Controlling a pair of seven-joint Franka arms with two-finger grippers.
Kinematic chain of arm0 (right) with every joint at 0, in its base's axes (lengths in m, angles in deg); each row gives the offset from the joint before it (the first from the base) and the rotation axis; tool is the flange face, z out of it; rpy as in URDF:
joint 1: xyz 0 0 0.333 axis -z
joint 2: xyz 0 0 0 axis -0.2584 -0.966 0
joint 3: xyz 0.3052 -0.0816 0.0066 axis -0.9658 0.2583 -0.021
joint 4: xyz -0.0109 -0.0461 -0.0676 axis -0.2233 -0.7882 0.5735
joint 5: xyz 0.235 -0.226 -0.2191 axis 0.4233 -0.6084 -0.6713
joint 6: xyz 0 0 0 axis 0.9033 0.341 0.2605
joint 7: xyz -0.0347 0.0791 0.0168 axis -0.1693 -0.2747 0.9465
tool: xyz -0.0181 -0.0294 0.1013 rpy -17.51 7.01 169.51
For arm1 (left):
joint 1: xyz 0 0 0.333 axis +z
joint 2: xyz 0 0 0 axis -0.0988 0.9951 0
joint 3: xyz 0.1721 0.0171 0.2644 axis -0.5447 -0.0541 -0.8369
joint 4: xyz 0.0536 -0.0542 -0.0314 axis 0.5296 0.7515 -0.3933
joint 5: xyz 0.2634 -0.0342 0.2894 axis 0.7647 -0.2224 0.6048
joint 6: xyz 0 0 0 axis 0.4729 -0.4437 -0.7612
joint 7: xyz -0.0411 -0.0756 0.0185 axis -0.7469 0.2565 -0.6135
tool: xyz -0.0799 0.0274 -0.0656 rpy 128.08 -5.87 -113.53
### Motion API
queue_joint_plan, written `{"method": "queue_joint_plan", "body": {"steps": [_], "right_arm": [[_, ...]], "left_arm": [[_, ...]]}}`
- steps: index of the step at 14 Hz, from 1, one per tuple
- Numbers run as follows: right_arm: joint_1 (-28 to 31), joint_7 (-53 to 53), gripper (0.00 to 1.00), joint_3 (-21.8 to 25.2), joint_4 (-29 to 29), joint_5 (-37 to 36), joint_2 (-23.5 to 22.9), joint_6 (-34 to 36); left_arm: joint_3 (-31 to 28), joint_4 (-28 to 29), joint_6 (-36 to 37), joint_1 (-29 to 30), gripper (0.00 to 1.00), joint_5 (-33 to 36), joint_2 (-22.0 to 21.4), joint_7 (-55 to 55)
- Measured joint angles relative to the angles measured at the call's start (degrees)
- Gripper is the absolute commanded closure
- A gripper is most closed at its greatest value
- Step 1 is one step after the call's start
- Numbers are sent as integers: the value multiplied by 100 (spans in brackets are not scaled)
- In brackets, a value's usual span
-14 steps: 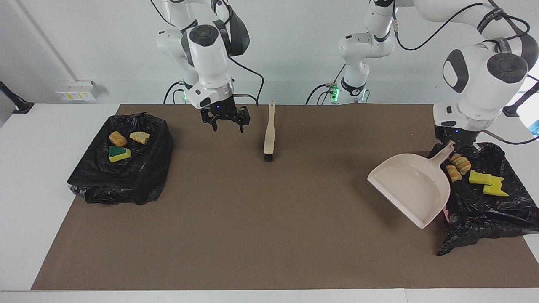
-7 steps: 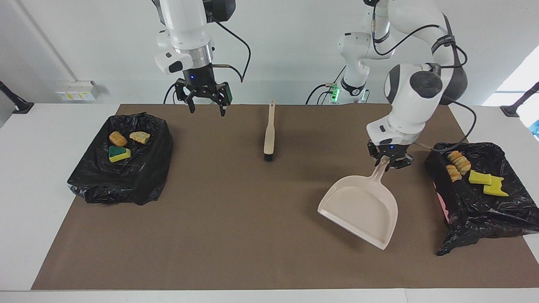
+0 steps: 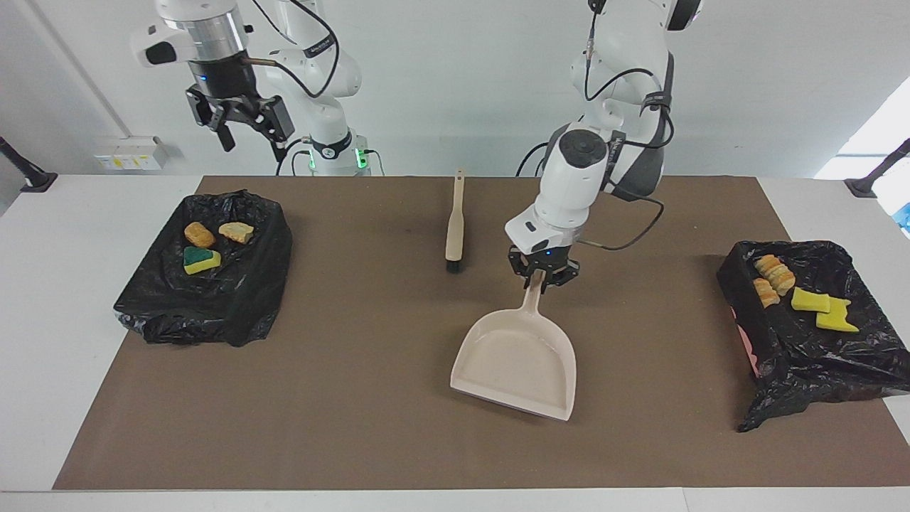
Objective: Sweep and dump trash in bin
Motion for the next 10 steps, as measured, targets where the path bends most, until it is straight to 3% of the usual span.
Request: {"method": "queue_joint_plan", "body": {"steps": [3, 4, 5, 6, 7, 10], "right_arm": [[30, -434, 0, 517, 2, -2, 113, 274], [33, -497, 0, 617, -22, -2, 114, 320], [33, -516, 0, 684, -90, -1, 110, 329], [34, -516, 0, 710, -226, 0, 100, 329], [31, -516, 0, 708, -371, 3, 85, 319], [-5, -516, 0, 688, -555, 3, 15, 168]], "left_arm": [[-3, 4, -340, -455, 100, -144, 280, -1150], [-6, 4, -410, -597, 88, -145, 379, -1408], [-22, -1, -507, -716, 59, -143, 495, -1618], [-29, -24, -585, -752, 16, -144, 576, -1723], [-61, -51, -607, -751, 0, -155, 614, -1761], [-198, -158, -548, -742, 0, -172, 594, -1809]]}}
